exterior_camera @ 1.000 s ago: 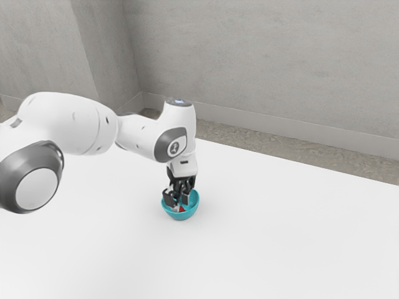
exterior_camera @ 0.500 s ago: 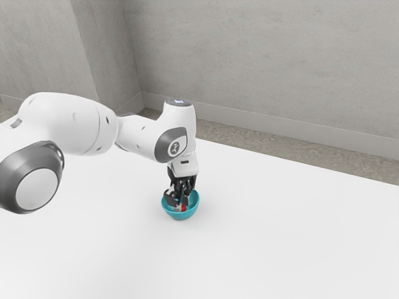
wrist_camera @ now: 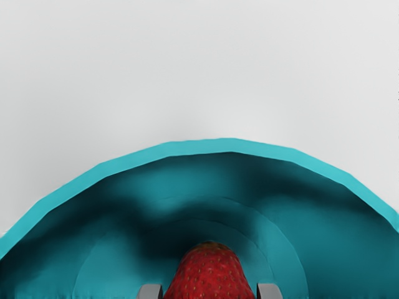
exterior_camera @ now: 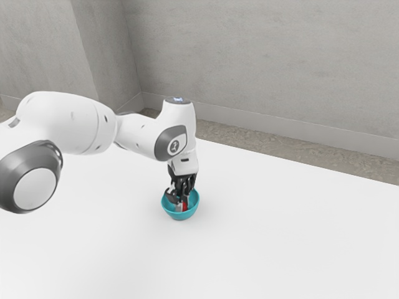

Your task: Take strawberry from the bowl

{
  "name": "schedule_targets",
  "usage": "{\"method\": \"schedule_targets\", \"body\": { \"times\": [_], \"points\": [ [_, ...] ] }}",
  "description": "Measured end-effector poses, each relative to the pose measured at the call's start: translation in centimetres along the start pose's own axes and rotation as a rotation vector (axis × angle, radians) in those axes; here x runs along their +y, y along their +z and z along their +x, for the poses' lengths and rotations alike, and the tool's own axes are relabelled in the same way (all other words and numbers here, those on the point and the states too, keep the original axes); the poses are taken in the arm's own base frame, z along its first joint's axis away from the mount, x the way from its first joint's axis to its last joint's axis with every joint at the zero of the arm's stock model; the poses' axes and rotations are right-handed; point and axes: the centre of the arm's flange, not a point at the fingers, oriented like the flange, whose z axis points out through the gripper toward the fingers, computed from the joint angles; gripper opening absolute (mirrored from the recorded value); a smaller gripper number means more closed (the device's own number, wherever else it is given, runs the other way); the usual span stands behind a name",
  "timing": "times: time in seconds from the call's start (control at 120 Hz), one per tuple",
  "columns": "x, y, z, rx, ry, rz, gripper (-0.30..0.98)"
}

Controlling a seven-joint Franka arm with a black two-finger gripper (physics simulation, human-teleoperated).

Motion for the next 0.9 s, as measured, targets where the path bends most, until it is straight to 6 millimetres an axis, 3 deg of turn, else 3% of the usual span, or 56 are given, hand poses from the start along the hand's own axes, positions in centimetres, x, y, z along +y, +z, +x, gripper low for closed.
{"method": "schedule_targets", "body": {
  "times": [0.133,0.383,0.483,0.542,0.633,0.75,0.9],
  "points": [
    [0.1,-1.8,0.2,0.007,-0.001,0.028,0.02],
    [1.0,-7.3,1.5,0.028,0.017,0.095,0.03],
    [1.0,-8.5,2.3,0.033,0.028,0.113,0.04],
    [0.6,-9.0,3.9,0.04,0.05,0.126,0.05],
    [-0.1,-8.7,7.5,0.055,0.097,0.134,0.06],
    [-0.8,-6.8,10.9,0.068,0.138,0.12,0.06],
    [-1.2,-3.2,12.2,0.067,0.143,0.082,0.06]
  ]
}}
